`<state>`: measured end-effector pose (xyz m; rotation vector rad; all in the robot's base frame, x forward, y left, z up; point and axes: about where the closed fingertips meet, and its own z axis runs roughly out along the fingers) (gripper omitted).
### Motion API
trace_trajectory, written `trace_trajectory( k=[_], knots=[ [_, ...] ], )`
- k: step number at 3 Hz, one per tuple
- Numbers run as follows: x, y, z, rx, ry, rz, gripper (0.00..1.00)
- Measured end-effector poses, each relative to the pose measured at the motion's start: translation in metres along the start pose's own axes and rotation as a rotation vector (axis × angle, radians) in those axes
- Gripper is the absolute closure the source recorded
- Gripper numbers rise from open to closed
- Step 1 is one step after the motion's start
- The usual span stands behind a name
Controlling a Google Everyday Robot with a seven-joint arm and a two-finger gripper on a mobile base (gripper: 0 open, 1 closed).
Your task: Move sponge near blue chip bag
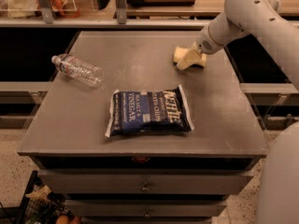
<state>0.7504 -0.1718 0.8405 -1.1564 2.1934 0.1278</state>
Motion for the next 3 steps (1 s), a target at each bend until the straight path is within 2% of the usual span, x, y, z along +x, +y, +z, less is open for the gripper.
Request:
trace_trajectory(
  k=[2, 3],
  knots=[
    [-0.0023, -0.0006, -0.0019, -0.004, -0.003, 0.001, 0.87],
    [-0.0026, -0.0006, -0.0022, -0.004, -0.003, 0.001, 1.00]
  ],
)
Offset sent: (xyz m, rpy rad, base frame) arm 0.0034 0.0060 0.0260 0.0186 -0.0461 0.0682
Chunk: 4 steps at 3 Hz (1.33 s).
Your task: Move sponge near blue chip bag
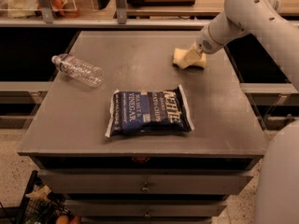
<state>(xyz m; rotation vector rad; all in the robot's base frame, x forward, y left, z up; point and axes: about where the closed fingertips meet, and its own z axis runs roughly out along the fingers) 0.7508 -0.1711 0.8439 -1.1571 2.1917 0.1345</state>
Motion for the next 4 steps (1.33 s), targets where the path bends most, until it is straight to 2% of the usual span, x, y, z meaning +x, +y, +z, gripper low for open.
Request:
trace_trajectory(
  k=[2, 3, 4],
  knots=[
    [-0.054, 0.005, -0.051, 0.007, -0.069, -0.175, 1.00],
    [-0.075, 0.017, -0.074, -0.001, -0.089, -0.263, 1.00],
    [-0.085, 0.046, -0.093, -0.043, -0.091, -0.358, 1.00]
  ],
)
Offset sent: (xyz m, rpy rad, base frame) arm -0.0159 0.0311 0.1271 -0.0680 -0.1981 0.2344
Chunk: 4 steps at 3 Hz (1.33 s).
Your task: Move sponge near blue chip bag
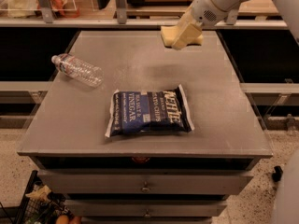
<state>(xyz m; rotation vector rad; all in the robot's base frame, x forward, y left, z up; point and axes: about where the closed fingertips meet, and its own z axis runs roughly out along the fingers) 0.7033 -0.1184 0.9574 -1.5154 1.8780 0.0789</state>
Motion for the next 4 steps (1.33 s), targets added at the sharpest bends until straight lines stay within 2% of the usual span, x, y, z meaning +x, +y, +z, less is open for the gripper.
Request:
trace_trajectory(
  k=[1, 2, 4],
  knots=[
    [0.001, 0.027, -0.008, -0.051, 0.000, -0.026, 1.00],
    [0.020, 0.055, -0.014, -0.096, 0.009, 0.001, 1.00],
    [0.063, 0.086, -0.032, -0.108, 0.038, 0.093, 1.00]
  ],
)
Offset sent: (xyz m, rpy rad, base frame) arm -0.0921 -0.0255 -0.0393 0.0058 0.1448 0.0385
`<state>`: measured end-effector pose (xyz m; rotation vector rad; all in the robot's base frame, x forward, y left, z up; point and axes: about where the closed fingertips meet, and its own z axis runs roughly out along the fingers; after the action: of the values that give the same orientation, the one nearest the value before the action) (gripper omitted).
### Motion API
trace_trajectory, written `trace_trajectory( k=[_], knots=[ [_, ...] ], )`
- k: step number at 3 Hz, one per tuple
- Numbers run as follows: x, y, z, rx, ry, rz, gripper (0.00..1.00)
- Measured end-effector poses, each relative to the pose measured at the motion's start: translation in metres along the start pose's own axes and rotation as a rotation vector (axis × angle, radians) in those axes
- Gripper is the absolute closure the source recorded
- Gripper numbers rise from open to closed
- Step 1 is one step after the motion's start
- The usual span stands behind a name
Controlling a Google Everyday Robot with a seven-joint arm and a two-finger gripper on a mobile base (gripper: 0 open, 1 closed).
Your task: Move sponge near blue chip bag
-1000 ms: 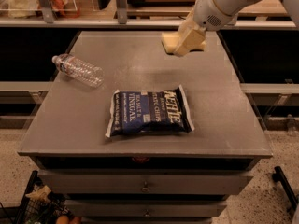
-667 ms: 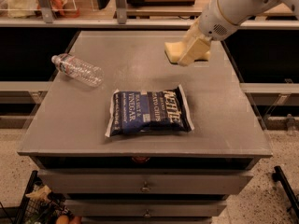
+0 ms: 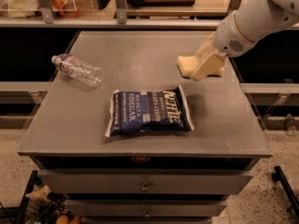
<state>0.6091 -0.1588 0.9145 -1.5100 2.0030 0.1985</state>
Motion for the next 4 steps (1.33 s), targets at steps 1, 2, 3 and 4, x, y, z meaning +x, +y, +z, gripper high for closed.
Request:
trace_trajectory(
  k=[1, 2, 3, 4],
  knots=[
    [0.012, 0.011, -0.010, 0.002, -0.002, 0.028, 1.00],
    [0.015, 0.020, -0.018, 0.001, -0.009, 0.033, 1.00],
    [0.011, 0.029, -0.025, -0.004, -0.021, 0.024, 0.83],
    [0.006, 0.034, -0.027, -0.013, -0.029, 0.012, 0.60]
  ],
)
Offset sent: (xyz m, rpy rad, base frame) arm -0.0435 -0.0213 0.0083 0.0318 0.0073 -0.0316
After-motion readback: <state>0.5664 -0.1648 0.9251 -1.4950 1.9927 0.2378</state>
